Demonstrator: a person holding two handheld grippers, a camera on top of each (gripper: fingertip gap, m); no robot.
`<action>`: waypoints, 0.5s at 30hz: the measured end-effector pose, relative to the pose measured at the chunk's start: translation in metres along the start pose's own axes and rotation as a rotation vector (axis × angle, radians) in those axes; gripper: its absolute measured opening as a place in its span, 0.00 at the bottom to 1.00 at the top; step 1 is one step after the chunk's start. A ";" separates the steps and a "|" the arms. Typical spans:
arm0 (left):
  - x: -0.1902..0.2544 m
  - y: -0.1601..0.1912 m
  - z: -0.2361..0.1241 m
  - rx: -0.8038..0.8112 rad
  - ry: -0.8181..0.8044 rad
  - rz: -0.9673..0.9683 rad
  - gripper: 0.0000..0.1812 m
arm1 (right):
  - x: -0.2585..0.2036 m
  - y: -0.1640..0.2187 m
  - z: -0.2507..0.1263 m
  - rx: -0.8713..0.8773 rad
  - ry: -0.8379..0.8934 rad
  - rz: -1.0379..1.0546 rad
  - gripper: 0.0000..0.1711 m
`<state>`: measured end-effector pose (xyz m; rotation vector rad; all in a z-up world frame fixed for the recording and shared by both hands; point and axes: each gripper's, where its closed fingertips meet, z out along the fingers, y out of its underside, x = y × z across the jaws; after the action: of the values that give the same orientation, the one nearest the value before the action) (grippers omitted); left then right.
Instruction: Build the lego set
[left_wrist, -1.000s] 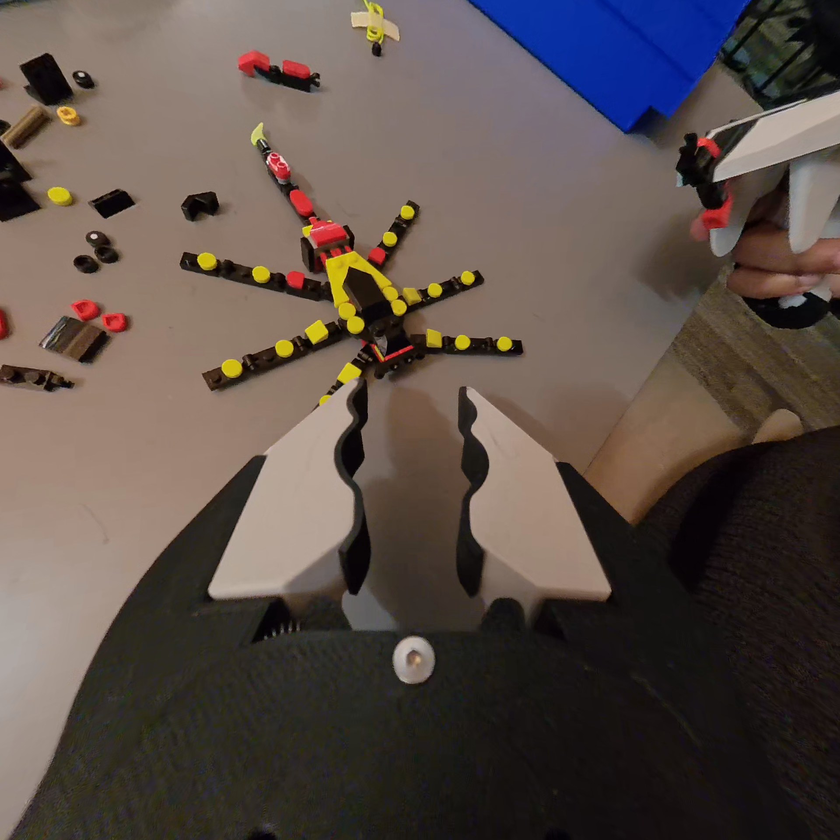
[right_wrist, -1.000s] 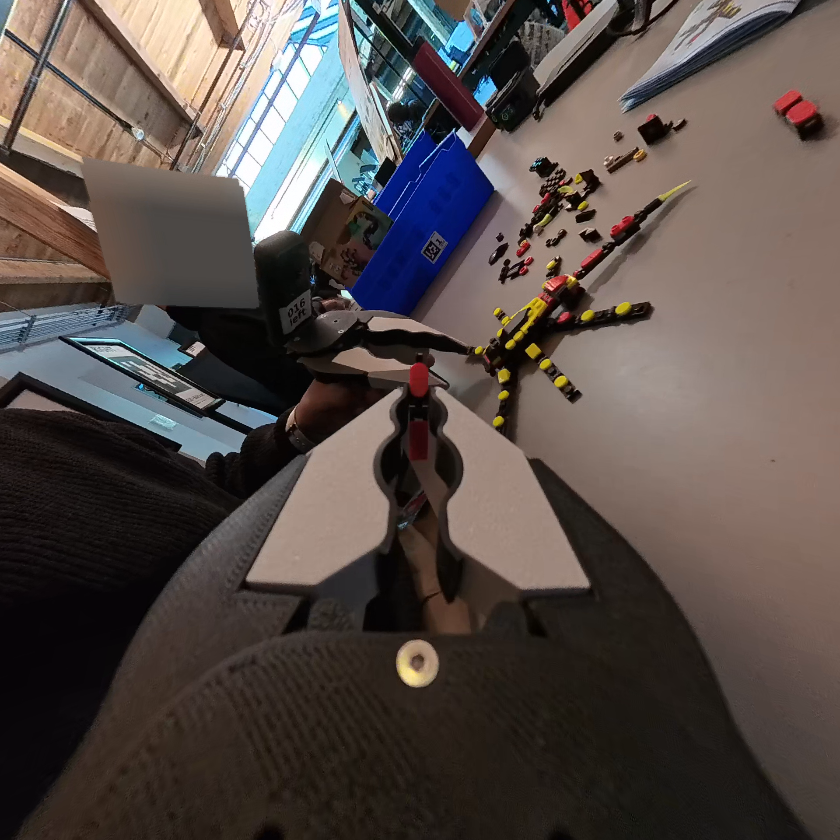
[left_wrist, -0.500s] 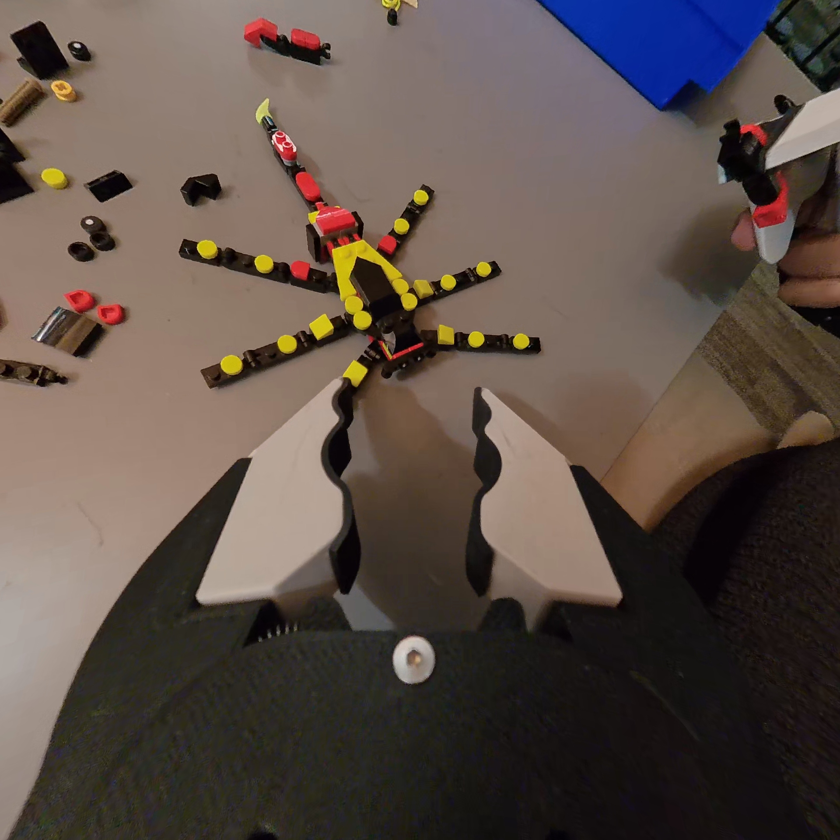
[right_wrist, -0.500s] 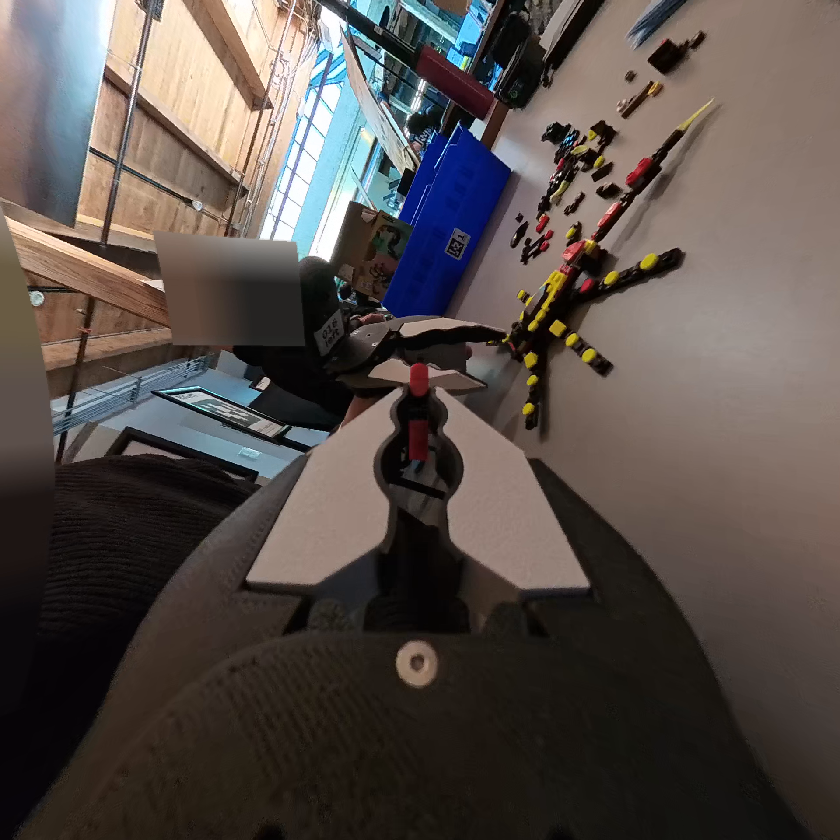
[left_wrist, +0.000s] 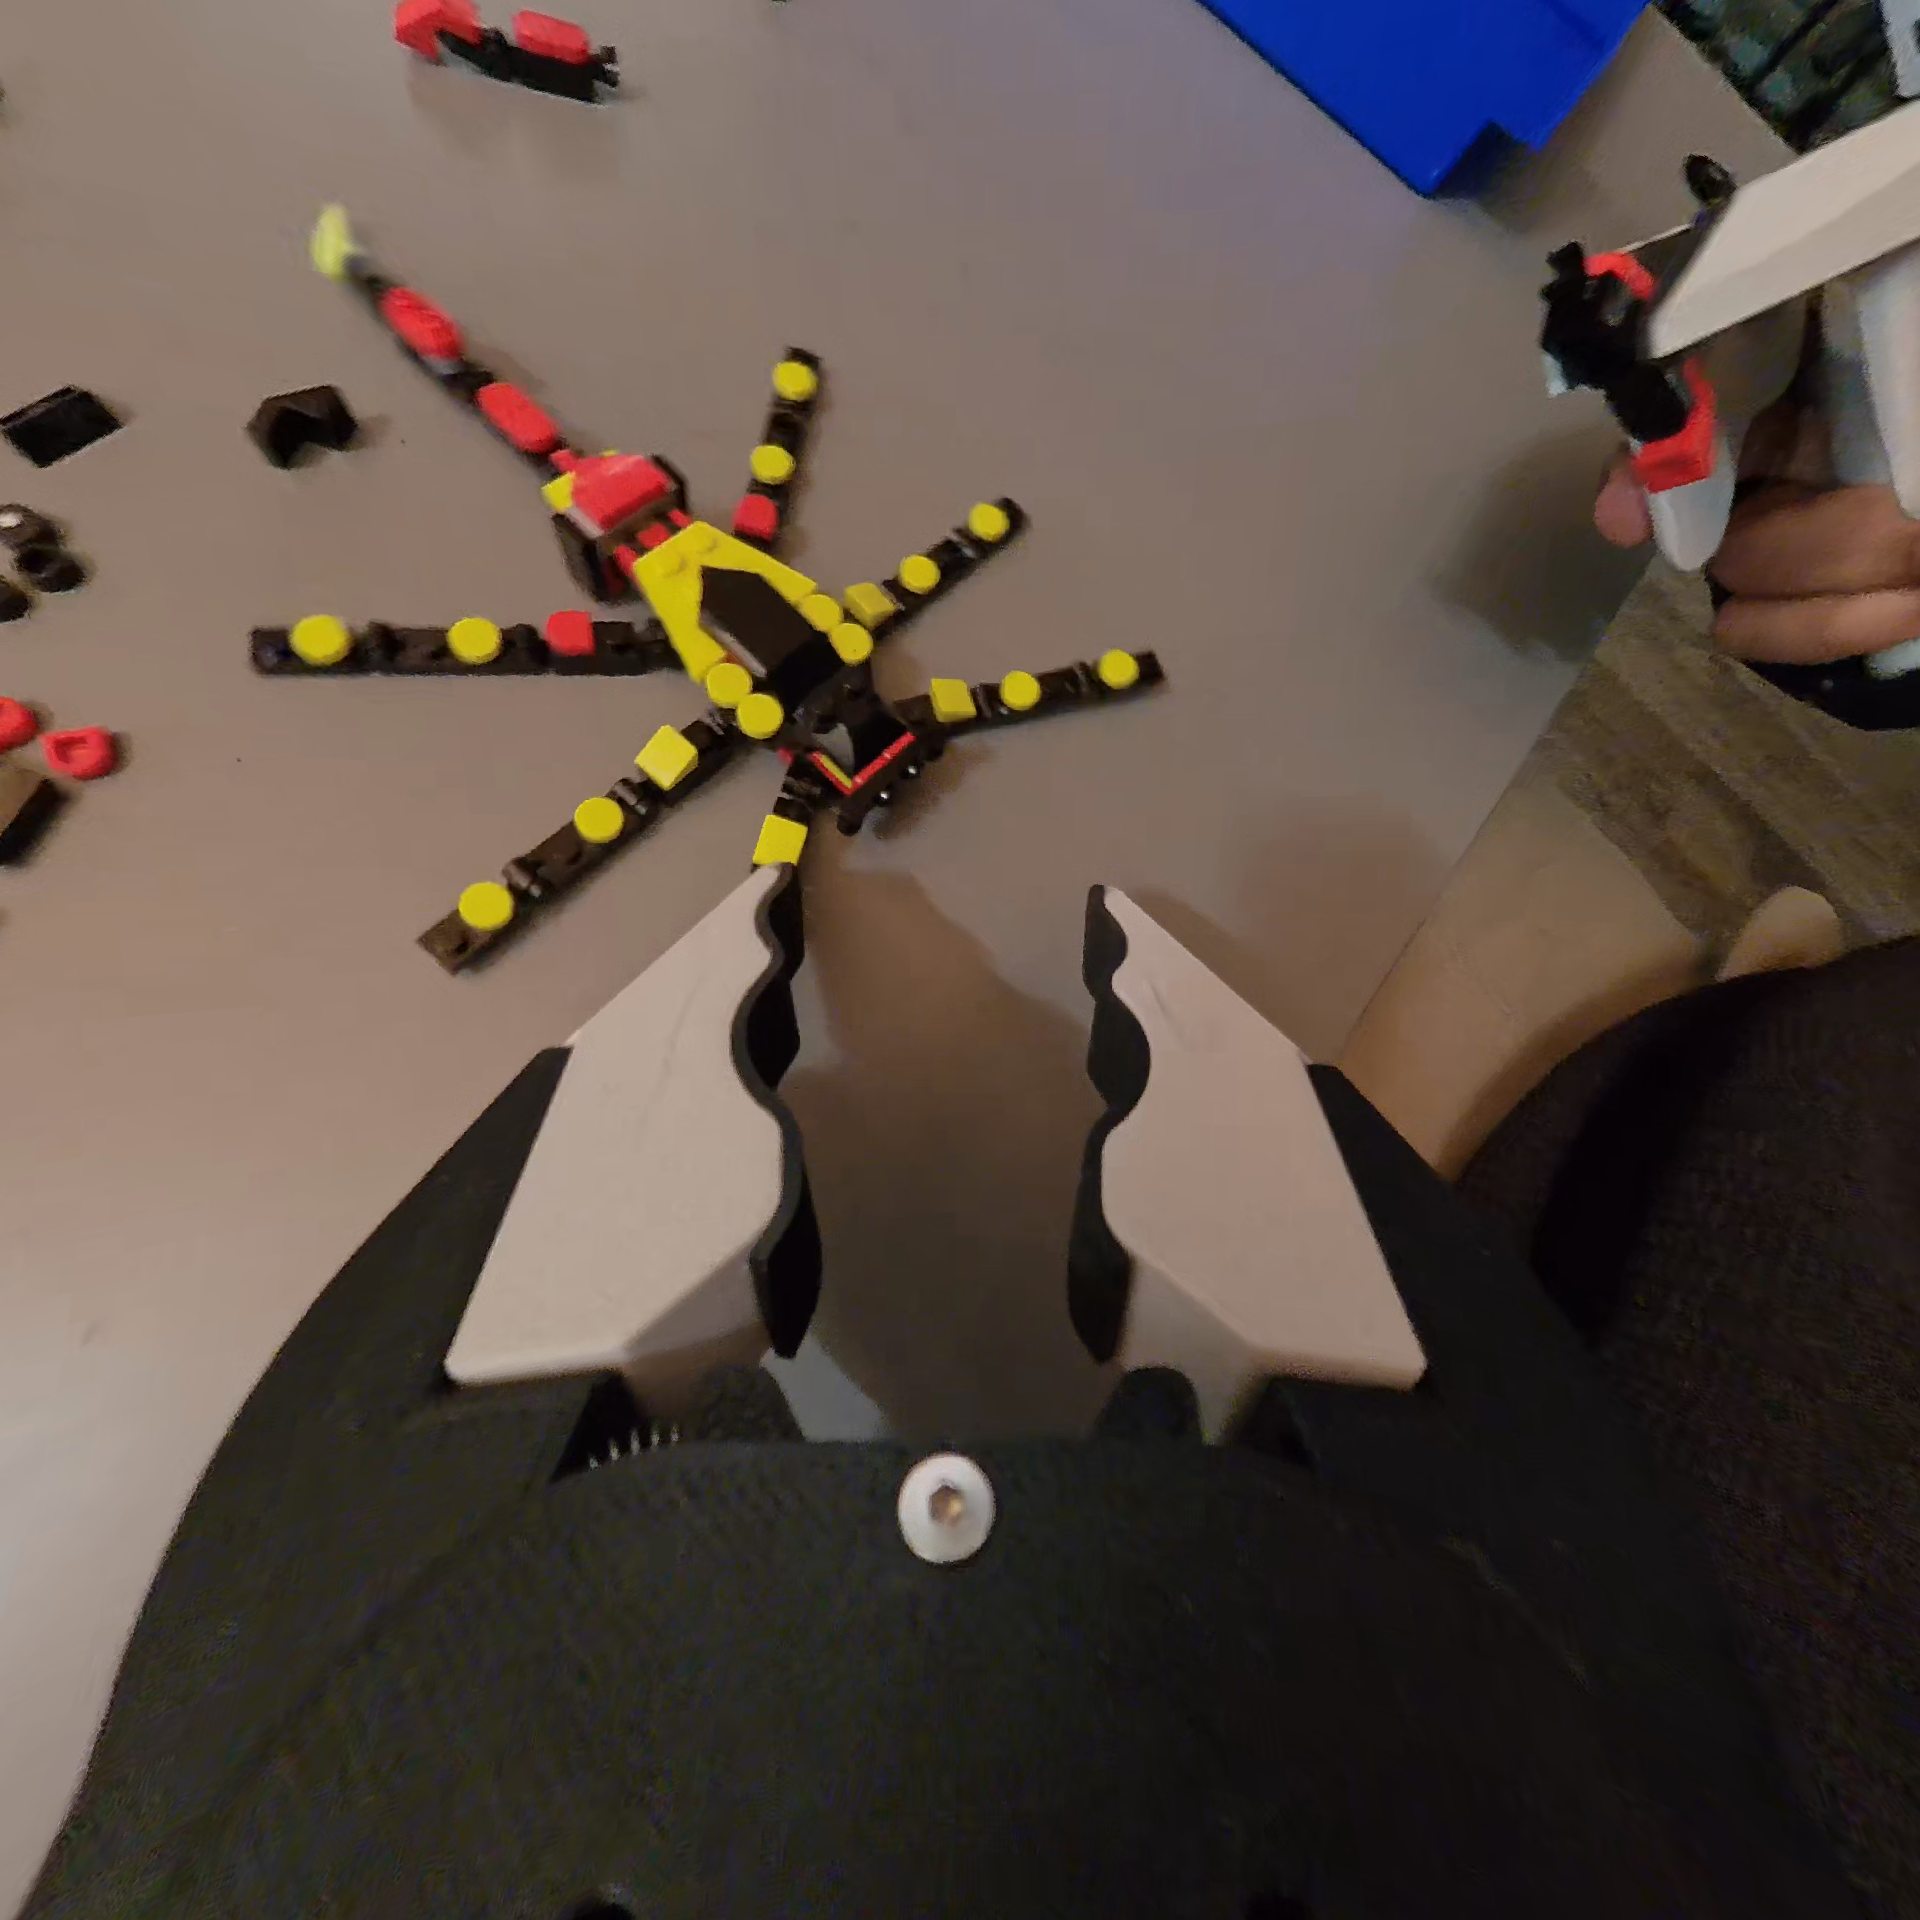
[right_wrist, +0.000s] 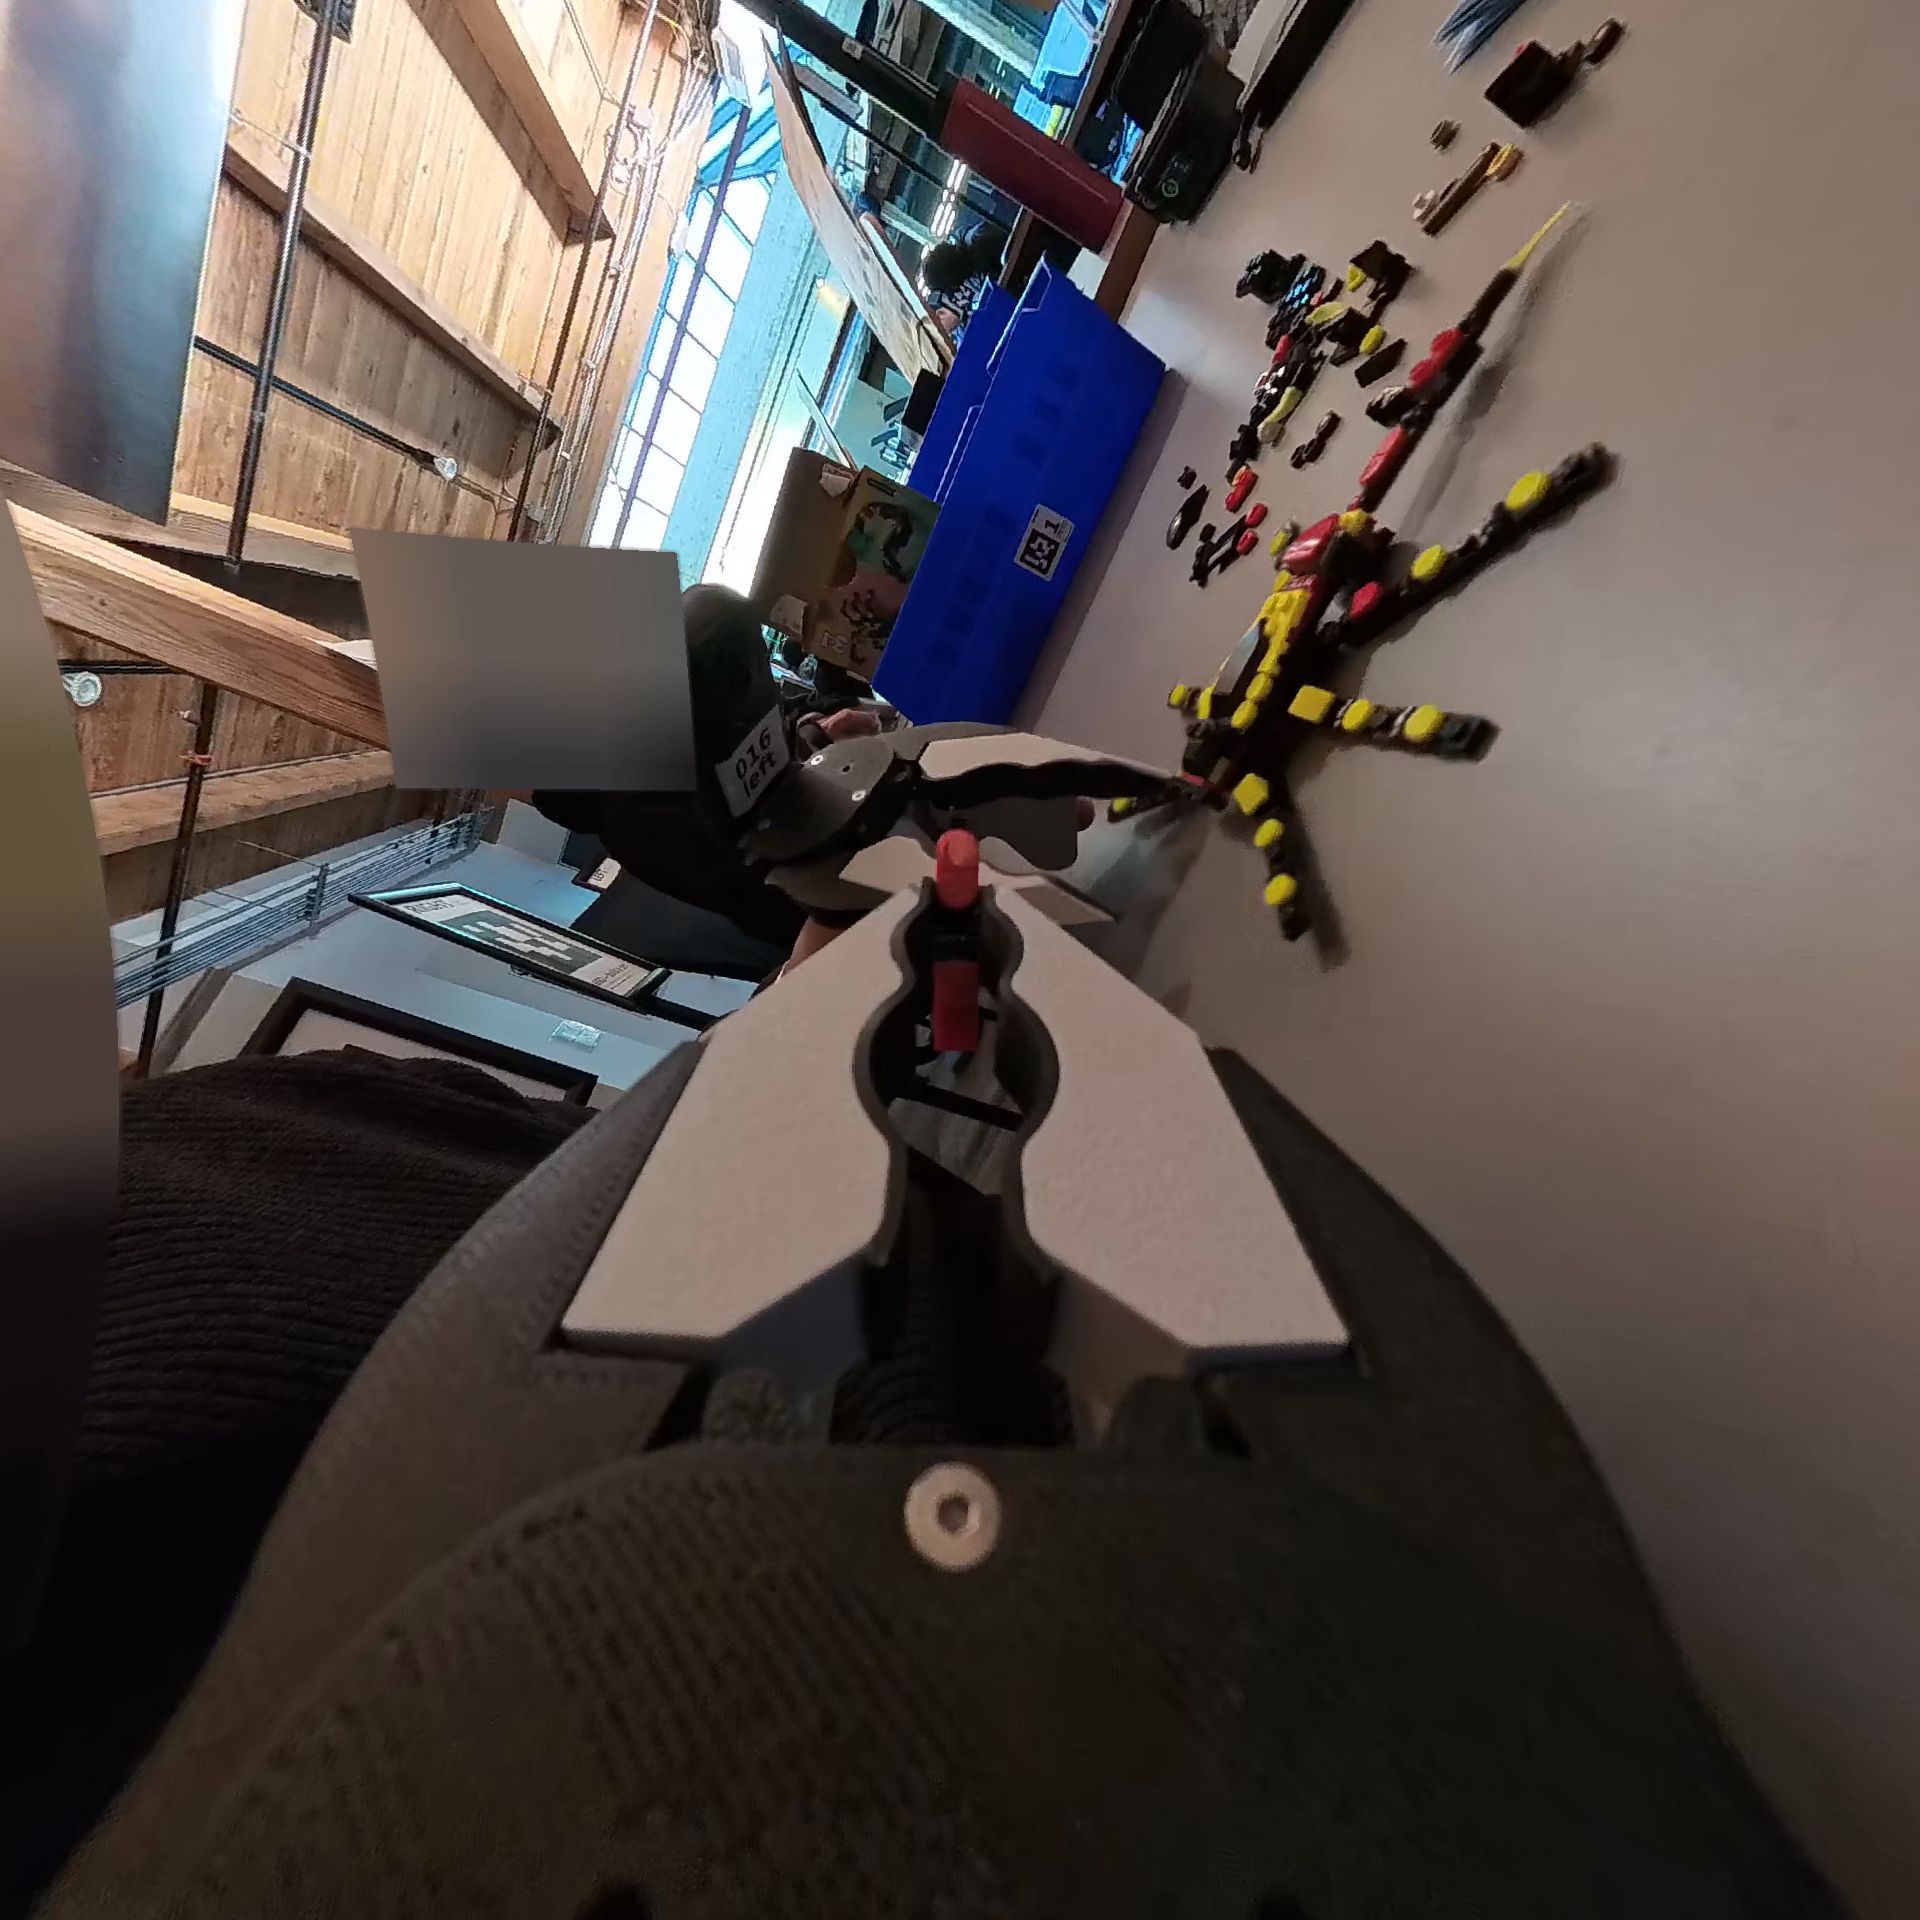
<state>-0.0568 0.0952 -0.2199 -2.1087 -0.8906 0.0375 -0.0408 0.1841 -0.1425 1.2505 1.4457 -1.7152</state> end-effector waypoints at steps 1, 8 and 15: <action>0.004 0.000 0.001 0.000 0.020 0.009 0.29 | 0.000 0.000 0.000 0.001 0.000 0.002 0.03; 0.026 -0.006 0.001 0.030 0.107 0.062 0.27 | 0.001 0.000 -0.001 -0.003 0.004 0.007 0.03; 0.005 -0.005 -0.001 0.021 0.003 0.051 0.25 | 0.004 -0.001 -0.001 0.000 0.009 0.021 0.03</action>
<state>-0.0560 0.0996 -0.2146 -2.1110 -0.8309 0.0707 -0.0427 0.1860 -0.1463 1.2706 1.4326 -1.6977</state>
